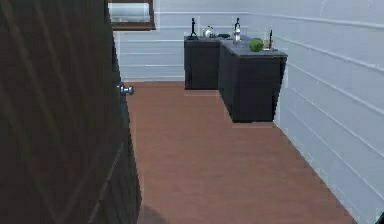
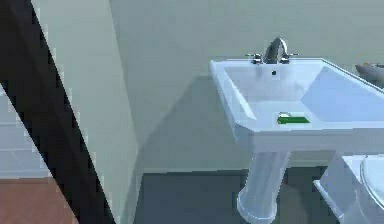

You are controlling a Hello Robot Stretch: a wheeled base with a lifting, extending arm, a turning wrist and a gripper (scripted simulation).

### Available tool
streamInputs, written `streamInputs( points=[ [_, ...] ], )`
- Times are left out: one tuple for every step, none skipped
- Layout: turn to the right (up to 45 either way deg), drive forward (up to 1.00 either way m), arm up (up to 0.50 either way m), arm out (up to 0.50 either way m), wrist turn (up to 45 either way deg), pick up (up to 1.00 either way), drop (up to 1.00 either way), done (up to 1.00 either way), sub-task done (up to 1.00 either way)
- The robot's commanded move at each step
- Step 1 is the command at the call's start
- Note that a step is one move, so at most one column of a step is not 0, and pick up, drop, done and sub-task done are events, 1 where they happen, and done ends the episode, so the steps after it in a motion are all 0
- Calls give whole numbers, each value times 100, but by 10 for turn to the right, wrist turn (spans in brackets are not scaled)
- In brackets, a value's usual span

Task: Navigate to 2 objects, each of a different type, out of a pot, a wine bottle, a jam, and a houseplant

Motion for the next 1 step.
streamInputs(
  points=[
    [-270,0,0,0,0,0,0,0,0]
  ],
)
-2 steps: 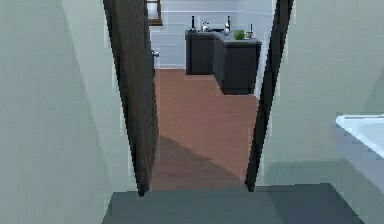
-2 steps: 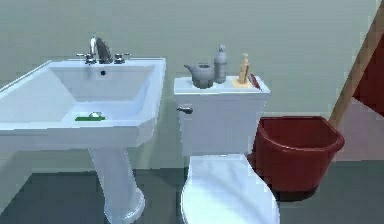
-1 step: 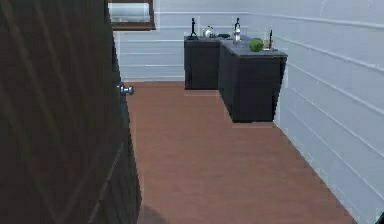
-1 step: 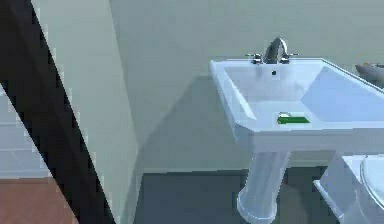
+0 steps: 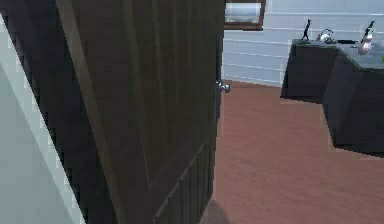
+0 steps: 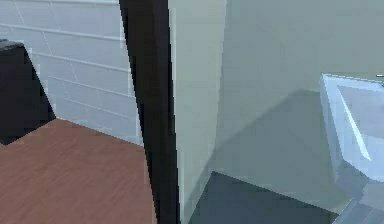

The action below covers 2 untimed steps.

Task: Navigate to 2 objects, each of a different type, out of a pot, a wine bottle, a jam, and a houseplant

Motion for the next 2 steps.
streamInputs(
  points=[
    [0,5,0,0,0,0,0,0,0],
    [270,0,0,0,0,0,0,0,0]
  ],
)
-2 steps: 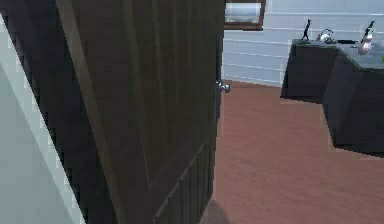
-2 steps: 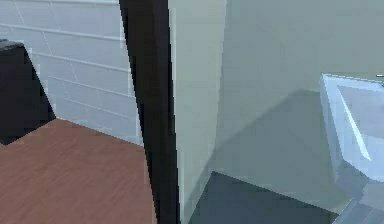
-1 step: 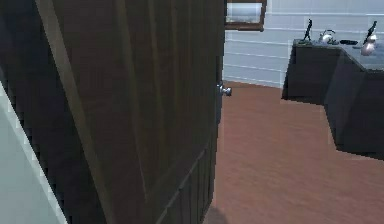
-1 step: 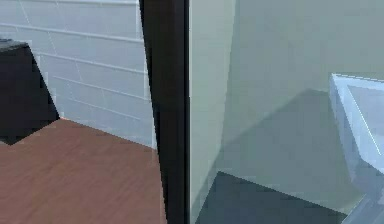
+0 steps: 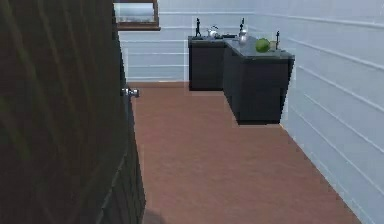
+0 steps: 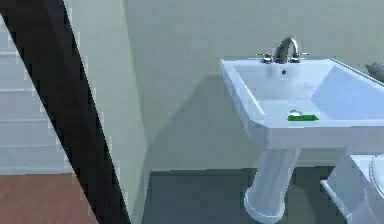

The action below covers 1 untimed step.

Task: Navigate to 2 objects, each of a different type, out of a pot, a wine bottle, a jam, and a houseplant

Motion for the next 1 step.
streamInputs(
  points=[
    [0,100,0,0,0,0,0,0,0]
  ],
)
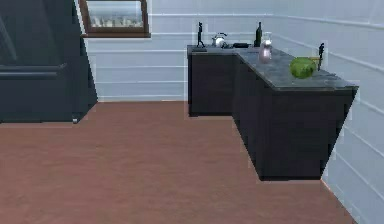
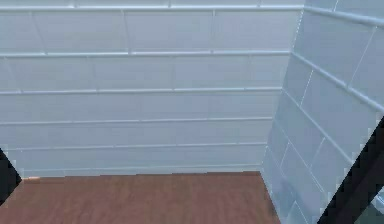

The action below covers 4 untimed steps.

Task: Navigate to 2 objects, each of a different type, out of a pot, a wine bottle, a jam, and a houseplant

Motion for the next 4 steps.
streamInputs(
  points=[
    [60,0,0,0,0,0,0,0,0],
    [0,30,0,0,0,0,0,0,0],
    [-450,0,0,0,0,0,0,0,0],
    [-180,0,0,0,0,0,0,0,0]
  ],
)
